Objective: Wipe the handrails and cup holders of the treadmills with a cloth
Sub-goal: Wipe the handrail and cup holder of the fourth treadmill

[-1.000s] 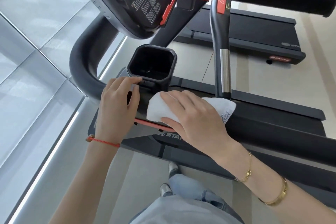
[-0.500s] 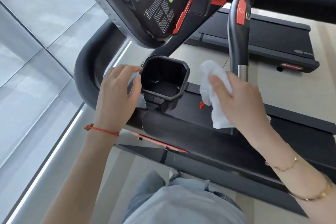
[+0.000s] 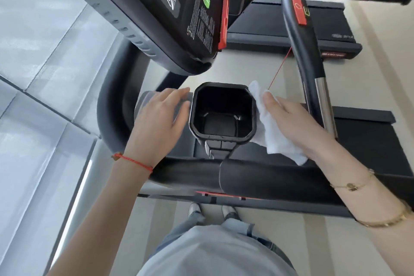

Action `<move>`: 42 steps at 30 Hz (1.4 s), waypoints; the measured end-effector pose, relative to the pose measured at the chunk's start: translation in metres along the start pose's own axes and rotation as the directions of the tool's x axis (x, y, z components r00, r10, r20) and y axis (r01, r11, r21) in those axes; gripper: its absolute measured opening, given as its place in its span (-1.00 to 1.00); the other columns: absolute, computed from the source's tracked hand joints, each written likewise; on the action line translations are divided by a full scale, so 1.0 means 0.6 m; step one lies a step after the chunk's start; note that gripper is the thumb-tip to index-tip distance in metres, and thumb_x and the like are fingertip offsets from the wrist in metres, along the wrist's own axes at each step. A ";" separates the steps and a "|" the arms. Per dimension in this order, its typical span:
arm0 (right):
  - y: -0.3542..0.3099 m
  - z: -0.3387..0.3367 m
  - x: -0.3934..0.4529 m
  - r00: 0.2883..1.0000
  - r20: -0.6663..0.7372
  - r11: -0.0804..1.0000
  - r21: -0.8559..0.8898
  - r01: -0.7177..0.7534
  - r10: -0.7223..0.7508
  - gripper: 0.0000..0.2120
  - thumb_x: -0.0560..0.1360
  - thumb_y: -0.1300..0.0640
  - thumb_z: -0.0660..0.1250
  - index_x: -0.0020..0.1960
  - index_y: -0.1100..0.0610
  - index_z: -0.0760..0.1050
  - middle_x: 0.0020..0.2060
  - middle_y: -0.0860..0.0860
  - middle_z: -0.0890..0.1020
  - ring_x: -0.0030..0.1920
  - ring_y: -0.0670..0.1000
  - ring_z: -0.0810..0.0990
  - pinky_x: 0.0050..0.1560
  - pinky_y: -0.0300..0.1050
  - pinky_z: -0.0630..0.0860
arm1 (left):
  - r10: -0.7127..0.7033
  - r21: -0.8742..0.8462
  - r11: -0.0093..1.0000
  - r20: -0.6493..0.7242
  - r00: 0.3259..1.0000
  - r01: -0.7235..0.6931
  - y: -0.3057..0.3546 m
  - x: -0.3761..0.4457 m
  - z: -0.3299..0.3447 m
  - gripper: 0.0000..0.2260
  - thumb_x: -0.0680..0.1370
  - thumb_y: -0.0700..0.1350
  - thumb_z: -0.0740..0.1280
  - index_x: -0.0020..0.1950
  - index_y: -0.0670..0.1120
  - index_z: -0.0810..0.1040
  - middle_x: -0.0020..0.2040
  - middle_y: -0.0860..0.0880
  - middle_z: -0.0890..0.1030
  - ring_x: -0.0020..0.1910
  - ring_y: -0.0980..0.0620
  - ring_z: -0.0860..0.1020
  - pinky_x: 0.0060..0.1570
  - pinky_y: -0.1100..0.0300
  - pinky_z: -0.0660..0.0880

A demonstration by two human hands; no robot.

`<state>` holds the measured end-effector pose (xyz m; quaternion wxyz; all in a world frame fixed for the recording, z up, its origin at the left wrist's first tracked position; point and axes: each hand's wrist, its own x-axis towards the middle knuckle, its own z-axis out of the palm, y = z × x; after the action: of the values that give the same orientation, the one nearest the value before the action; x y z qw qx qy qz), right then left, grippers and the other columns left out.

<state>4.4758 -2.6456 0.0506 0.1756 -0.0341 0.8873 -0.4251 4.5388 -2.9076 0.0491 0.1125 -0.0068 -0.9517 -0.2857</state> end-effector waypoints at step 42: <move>-0.080 0.025 0.118 0.875 0.262 0.703 -0.522 0.483 -0.406 -0.75 0.56 -0.13 0.25 0.04 0.04 0.42 -0.40 -0.11 0.40 -0.28 0.08 0.41 -0.27 -0.03 0.28 | 0.038 -0.122 0.992 0.041 0.998 -0.033 0.002 0.047 0.030 -0.67 0.60 -0.12 0.28 0.38 -0.06 0.48 0.17 0.04 0.57 0.12 0.01 0.56 0.11 -0.01 0.53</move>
<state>4.4101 -2.7019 0.0587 0.1054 -0.3253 0.9251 -0.1652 4.5078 -2.8985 0.0412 0.0964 -0.0365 -0.9344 -0.3409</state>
